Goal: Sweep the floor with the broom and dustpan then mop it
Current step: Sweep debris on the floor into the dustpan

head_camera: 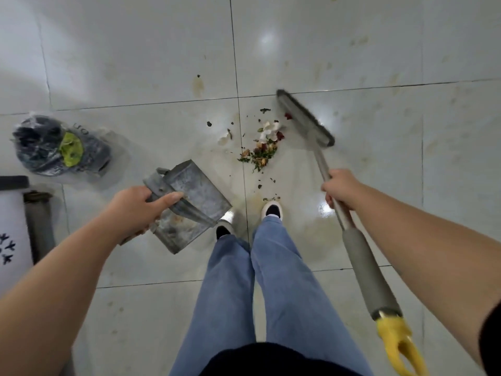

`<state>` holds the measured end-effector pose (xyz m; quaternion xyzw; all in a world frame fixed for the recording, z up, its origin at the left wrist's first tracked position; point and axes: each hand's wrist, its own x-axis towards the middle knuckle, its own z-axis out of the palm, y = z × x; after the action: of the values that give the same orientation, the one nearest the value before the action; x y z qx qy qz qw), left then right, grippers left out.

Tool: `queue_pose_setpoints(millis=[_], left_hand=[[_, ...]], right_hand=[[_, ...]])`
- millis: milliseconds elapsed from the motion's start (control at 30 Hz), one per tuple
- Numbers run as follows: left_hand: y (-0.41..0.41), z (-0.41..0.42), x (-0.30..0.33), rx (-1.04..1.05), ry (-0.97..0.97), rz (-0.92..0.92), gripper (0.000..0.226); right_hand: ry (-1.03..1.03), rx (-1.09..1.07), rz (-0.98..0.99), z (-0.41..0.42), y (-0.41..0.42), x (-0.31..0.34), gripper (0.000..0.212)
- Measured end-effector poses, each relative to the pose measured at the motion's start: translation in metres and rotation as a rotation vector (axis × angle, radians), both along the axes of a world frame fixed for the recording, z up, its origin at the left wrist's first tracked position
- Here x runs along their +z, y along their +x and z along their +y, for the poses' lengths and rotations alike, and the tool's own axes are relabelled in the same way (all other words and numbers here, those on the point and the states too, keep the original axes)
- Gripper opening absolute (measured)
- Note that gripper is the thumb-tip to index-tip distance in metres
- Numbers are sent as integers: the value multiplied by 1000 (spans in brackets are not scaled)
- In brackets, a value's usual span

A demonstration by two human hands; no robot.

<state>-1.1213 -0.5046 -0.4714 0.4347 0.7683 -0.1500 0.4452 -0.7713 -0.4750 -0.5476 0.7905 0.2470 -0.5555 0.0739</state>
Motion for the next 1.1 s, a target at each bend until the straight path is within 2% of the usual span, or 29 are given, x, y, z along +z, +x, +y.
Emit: queue_pose_setpoints(millis=[133, 300, 467, 533, 600, 700, 867, 1000, 1100], left_hand=[[11, -2, 6, -27, -27, -1, 59], [8, -5, 8, 21, -47, 37, 59], [-14, -20, 3, 185, 19, 32, 52], [-25, -22, 2, 233, 14, 30, 59], [-36, -20, 0, 260, 9, 33, 64], [-52, -15, -10, 325, 13, -11, 57], [-76, -2, -28, 368, -22, -6, 55], [-96, 7, -36, 438, -47, -25, 54], [-112, 18, -40, 475, -49, -50, 56]], right_hand=[[-54, 137, 95, -16, 23, 35, 22], [24, 333, 35, -3, 48, 65, 36], [133, 535, -17, 59, 28, 60, 44], [145, 591, -6, 93, 1, 48, 43], [138, 586, 38, 130, -31, 35, 43], [142, 587, 64, 183, -86, 22, 40], [107, 468, 20, 251, -165, 0, 16], [36, 300, -9, 288, -206, -18, 9], [72, 283, 23, 283, -220, -23, 6]])
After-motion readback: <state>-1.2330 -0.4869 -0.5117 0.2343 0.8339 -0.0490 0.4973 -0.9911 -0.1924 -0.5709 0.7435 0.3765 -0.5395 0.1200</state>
